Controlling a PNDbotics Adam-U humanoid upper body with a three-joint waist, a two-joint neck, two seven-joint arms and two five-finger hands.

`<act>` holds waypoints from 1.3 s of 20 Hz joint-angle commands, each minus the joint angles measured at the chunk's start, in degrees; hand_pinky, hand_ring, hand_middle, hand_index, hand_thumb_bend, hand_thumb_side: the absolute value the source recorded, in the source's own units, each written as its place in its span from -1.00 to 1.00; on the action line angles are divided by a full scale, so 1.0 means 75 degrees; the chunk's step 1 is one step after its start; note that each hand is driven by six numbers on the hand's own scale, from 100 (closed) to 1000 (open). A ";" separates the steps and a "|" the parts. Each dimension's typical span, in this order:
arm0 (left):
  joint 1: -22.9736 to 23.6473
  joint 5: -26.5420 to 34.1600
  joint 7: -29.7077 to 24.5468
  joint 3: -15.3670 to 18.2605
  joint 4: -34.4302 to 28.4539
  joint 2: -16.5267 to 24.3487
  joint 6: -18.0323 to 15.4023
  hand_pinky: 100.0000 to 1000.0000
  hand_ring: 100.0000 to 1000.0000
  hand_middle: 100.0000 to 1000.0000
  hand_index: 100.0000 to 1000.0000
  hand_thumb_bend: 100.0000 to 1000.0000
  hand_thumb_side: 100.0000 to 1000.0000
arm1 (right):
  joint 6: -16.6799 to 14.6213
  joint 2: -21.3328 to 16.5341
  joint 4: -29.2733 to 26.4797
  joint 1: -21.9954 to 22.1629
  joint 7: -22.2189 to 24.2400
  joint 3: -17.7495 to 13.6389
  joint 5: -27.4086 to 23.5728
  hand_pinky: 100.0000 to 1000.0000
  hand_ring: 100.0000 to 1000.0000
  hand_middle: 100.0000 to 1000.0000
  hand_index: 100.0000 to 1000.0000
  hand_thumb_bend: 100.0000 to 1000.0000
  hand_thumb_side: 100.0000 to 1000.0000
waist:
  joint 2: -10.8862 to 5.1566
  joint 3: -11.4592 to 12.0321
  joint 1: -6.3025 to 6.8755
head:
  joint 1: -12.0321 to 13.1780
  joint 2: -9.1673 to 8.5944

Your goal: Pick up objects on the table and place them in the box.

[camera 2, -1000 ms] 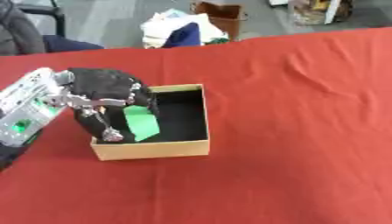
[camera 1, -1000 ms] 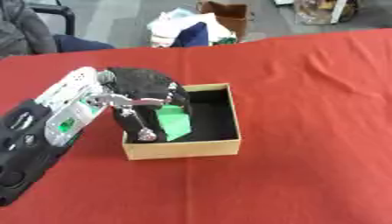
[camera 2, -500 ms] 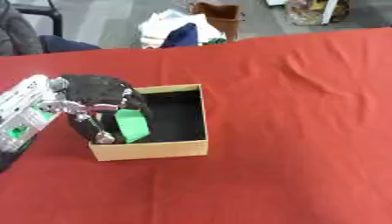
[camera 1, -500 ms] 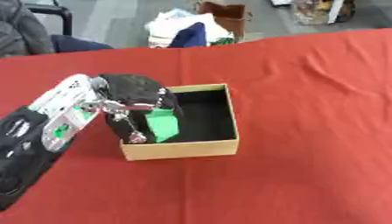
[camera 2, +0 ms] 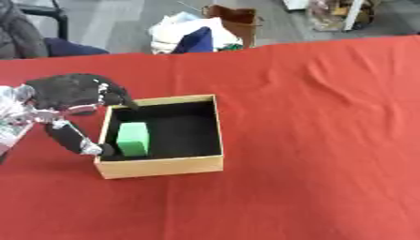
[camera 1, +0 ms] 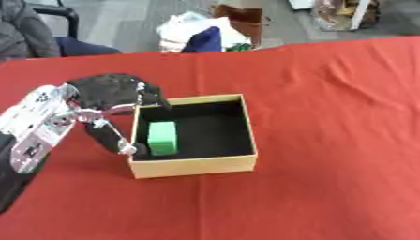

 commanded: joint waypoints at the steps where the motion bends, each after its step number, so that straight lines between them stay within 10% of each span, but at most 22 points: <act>1: 0.0092 0.0311 0.0415 0.0712 -0.0715 0.0123 0.0361 0.52 0.44 0.34 0.68 -0.38 -0.59 | 0.0004 -0.0104 -0.0084 -0.0058 -0.0049 -0.0088 0.0039 0.22 0.46 0.62 0.84 -1.00 -0.05 | -0.0102 0.0034 -0.0049 | -0.0051 -0.0076; 15: 0.1845 0.2116 0.2239 0.3656 -0.3063 -0.1834 0.2183 0.15 0.19 0.06 0.42 -1.00 -0.58 | 0.0014 -0.0053 -0.0106 -0.0028 -0.0146 -0.0169 0.0052 0.22 0.46 0.62 0.84 -1.00 -0.05 | -0.0031 0.0212 -0.0131 | 0.0209 0.0198; 26: 0.2573 0.3474 0.3597 0.3868 -0.3074 -0.2467 0.2293 0.11 0.16 0.03 0.40 -1.00 -0.50 | 0.0007 -0.0040 -0.0125 -0.0067 -0.0155 -0.0173 0.0052 0.22 0.46 0.62 0.84 -1.00 -0.04 | 0.0026 0.0249 -0.0118 | 0.0600 0.0483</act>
